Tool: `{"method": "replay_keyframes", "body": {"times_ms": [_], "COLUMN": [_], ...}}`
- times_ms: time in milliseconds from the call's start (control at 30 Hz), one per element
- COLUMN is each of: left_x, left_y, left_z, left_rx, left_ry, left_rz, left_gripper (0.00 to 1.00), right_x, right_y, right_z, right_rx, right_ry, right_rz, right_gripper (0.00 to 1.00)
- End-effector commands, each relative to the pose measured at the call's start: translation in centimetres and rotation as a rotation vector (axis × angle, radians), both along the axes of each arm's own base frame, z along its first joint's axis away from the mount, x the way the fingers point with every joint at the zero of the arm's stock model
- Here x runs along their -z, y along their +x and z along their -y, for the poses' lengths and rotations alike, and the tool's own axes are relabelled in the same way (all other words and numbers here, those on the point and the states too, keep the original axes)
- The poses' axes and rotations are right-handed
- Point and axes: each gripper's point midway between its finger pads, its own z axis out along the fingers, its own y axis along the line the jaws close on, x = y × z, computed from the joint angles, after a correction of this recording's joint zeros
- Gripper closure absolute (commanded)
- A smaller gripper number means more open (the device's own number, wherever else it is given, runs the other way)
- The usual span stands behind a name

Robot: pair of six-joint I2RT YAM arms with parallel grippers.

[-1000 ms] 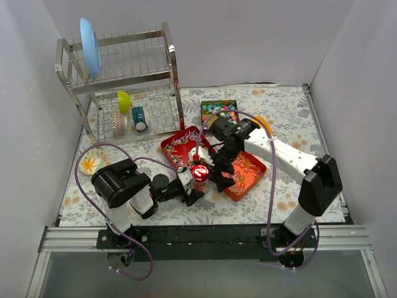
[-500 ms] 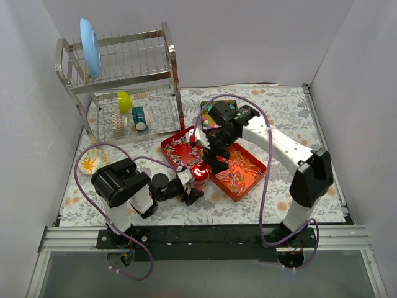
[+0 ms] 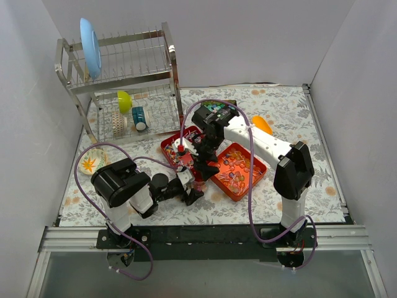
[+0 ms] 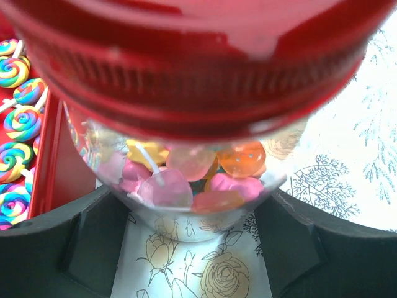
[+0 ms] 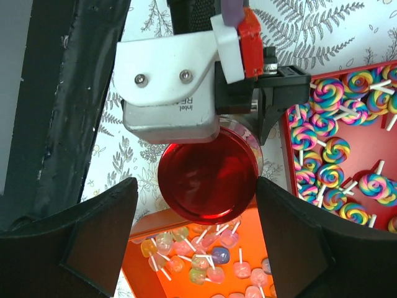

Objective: Pack the candies
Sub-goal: Screw the bottle lid onto the packing bottle.

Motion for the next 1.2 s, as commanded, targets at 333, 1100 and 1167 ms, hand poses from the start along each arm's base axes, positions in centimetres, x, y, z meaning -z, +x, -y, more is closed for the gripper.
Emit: {"method": "replay_keyframes", "body": {"times_ms": [333,1100,1167], "left_x": [-2.1,-1.4,-1.4], "left_y": [0.8,-0.3,-0.3], "left_z": [0.3,0.8,0.8], "left_rx": [-0.030,0.039,0.041], "left_ry": [-0.084,-0.069,-0.069], "left_rz": [0.045,0.023,0.024], "left_gripper": [1.00,1.00,1.00], "right_x": [0.8,-2.7,-2.1], "right_y": [-3.3,2.5,2.6], "right_z": [4.0,1.0,0.6], "right_rx": [0.016,0.046,0.008], "right_ry": [-0.113,0.071,0.071], "right_rz": [-0.079,0.144,0.146], "right_gripper": [0.18,0.18,0.18]}}
